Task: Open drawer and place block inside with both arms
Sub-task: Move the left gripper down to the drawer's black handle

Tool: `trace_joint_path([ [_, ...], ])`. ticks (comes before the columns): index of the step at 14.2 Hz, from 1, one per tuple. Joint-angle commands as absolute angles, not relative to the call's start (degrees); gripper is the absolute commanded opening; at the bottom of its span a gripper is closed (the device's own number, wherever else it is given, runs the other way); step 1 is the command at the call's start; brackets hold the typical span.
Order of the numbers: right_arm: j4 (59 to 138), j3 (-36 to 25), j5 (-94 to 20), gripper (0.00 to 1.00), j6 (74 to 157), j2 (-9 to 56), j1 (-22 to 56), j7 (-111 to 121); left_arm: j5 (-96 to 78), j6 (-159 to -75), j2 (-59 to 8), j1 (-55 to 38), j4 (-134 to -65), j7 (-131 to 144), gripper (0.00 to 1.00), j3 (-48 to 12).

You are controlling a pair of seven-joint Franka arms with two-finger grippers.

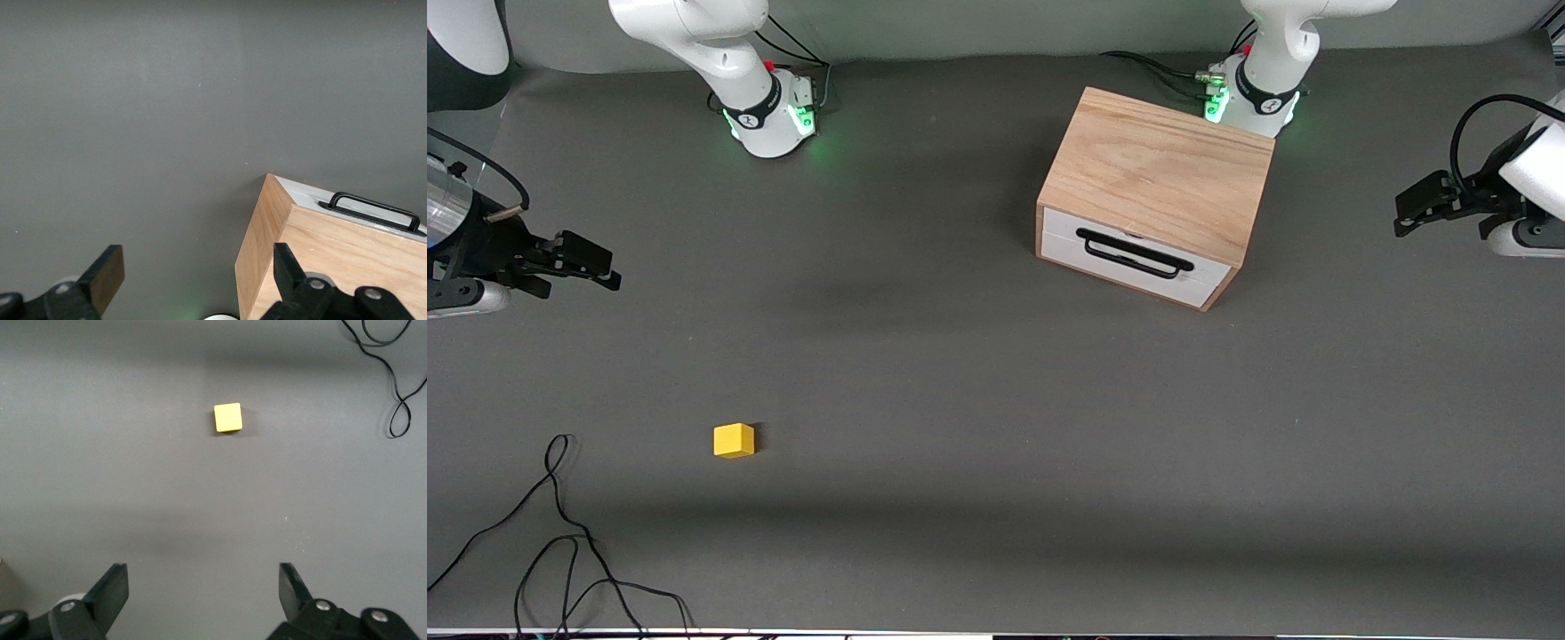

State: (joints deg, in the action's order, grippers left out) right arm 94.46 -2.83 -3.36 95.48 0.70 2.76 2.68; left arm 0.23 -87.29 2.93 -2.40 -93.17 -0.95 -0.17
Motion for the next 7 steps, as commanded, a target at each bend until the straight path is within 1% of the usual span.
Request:
trace_joint_path([
  [1,93.1,-3.1,-2.5,1.00,94.9,1.4,2.9,2.0,1.0,-86.8,3.3,-2.5,-93.2,-1.8,1.00,-0.1],
  [7,92.7,-3.3,-2.5,1.00,95.1,2.6,2.8,2.6,1.0,-86.8,3.3,-2.5,-93.2,-1.8,1.00,-0.1],
])
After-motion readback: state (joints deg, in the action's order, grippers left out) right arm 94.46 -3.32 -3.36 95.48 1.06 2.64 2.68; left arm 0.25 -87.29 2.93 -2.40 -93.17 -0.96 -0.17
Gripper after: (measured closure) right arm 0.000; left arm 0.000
